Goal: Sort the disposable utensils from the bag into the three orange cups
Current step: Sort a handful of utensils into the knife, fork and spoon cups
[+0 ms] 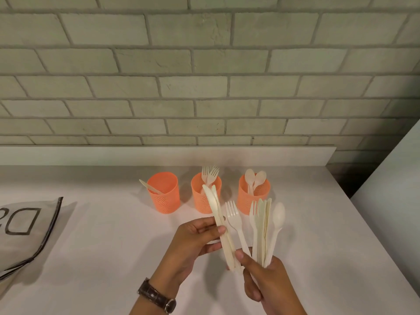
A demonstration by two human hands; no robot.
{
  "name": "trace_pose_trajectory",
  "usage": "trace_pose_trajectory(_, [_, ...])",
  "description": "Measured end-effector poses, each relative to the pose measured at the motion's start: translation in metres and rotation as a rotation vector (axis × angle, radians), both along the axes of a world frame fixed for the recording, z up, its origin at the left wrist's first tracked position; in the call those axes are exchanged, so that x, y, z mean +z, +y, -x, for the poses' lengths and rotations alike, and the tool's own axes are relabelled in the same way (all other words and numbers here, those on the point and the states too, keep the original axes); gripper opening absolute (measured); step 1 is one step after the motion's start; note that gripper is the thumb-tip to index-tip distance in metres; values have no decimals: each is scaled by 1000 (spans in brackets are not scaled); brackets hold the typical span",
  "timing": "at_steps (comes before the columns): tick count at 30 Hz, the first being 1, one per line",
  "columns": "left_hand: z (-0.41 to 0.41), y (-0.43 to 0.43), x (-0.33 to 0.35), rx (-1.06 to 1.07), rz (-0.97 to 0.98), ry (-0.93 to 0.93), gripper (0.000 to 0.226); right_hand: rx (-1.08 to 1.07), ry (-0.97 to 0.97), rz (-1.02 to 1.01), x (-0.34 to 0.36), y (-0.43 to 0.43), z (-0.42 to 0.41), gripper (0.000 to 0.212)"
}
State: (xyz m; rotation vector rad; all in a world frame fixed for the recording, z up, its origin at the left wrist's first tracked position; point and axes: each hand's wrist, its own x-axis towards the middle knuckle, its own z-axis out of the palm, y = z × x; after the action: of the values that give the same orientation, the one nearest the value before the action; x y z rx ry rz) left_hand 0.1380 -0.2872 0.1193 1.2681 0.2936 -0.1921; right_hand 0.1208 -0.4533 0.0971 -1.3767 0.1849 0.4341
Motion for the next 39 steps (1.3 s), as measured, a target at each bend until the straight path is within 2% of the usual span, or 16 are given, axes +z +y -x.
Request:
trace_pose_trajectory(3, [-16, 13, 7, 55, -64, -26, 17, -8, -44, 3, -2, 2, -1, 39])
trace_pose_trajectory(6, [-49, 49, 15, 242, -191, -105, 15, -58, -4, -27, -7, -1, -5, 25])
trace_pose_trajectory(9, [-84, 88, 21, 442, -484, -164, 12, -77, 37, 12, -13, -5, -7, 24])
trace_pose_trajectory(11, [-100, 103, 17, 511, -718, -173, 11, -64, 56, 38, -15, -6, -7, 26])
trace_pose_trajectory(13, [-112, 112, 5, 528, -848, -143, 14, -43, 83, 25, -14, -5, -9, 20])
trace_pose_trajectory(17, [-122, 122, -21, 452, -921, -49, 27, -6, 47, -14, -15, -4, -12, 14])
trace_pose_trajectory(20, [-113, 117, -22, 486, -958, -49, 45, -7, 31, -75, -14, -5, -12, 18])
trace_pose_trajectory(22, [-94, 100, -14, 529, -974, -131, 41, -12, 13, -108, -13, -4, -13, 23])
trace_pose_trajectory(24, [-71, 72, -9, 468, -916, -161, 24, -1, -23, -141, -11, -3, -14, 21])
trace_pose_trajectory(26, [-47, 42, -9, 290, -698, -127, 9, 19, -61, -167, -10, 0, -13, 14])
trace_pose_trajectory(28, [-26, 13, -8, 94, -444, -29, 14, 30, -72, -173, -10, 1, -13, 24])
trace_pose_trajectory(31, [-8, -16, -12, -92, -349, -19, 16, 32, -84, -141, -13, 2, -11, 30])
trace_pose_trajectory(35, [-16, -20, -17, 96, -304, -89, 7, 45, -99, -61, -17, -1, -9, 28])
trace_pose_trajectory(37, [-35, -8, -12, 219, -336, -128, 13, 43, -78, -42, -17, -5, -8, 18])
trace_pose_trajectory(39, [-59, 10, -6, 349, -415, -194, 21, 30, -20, -66, -17, -11, -8, 21])
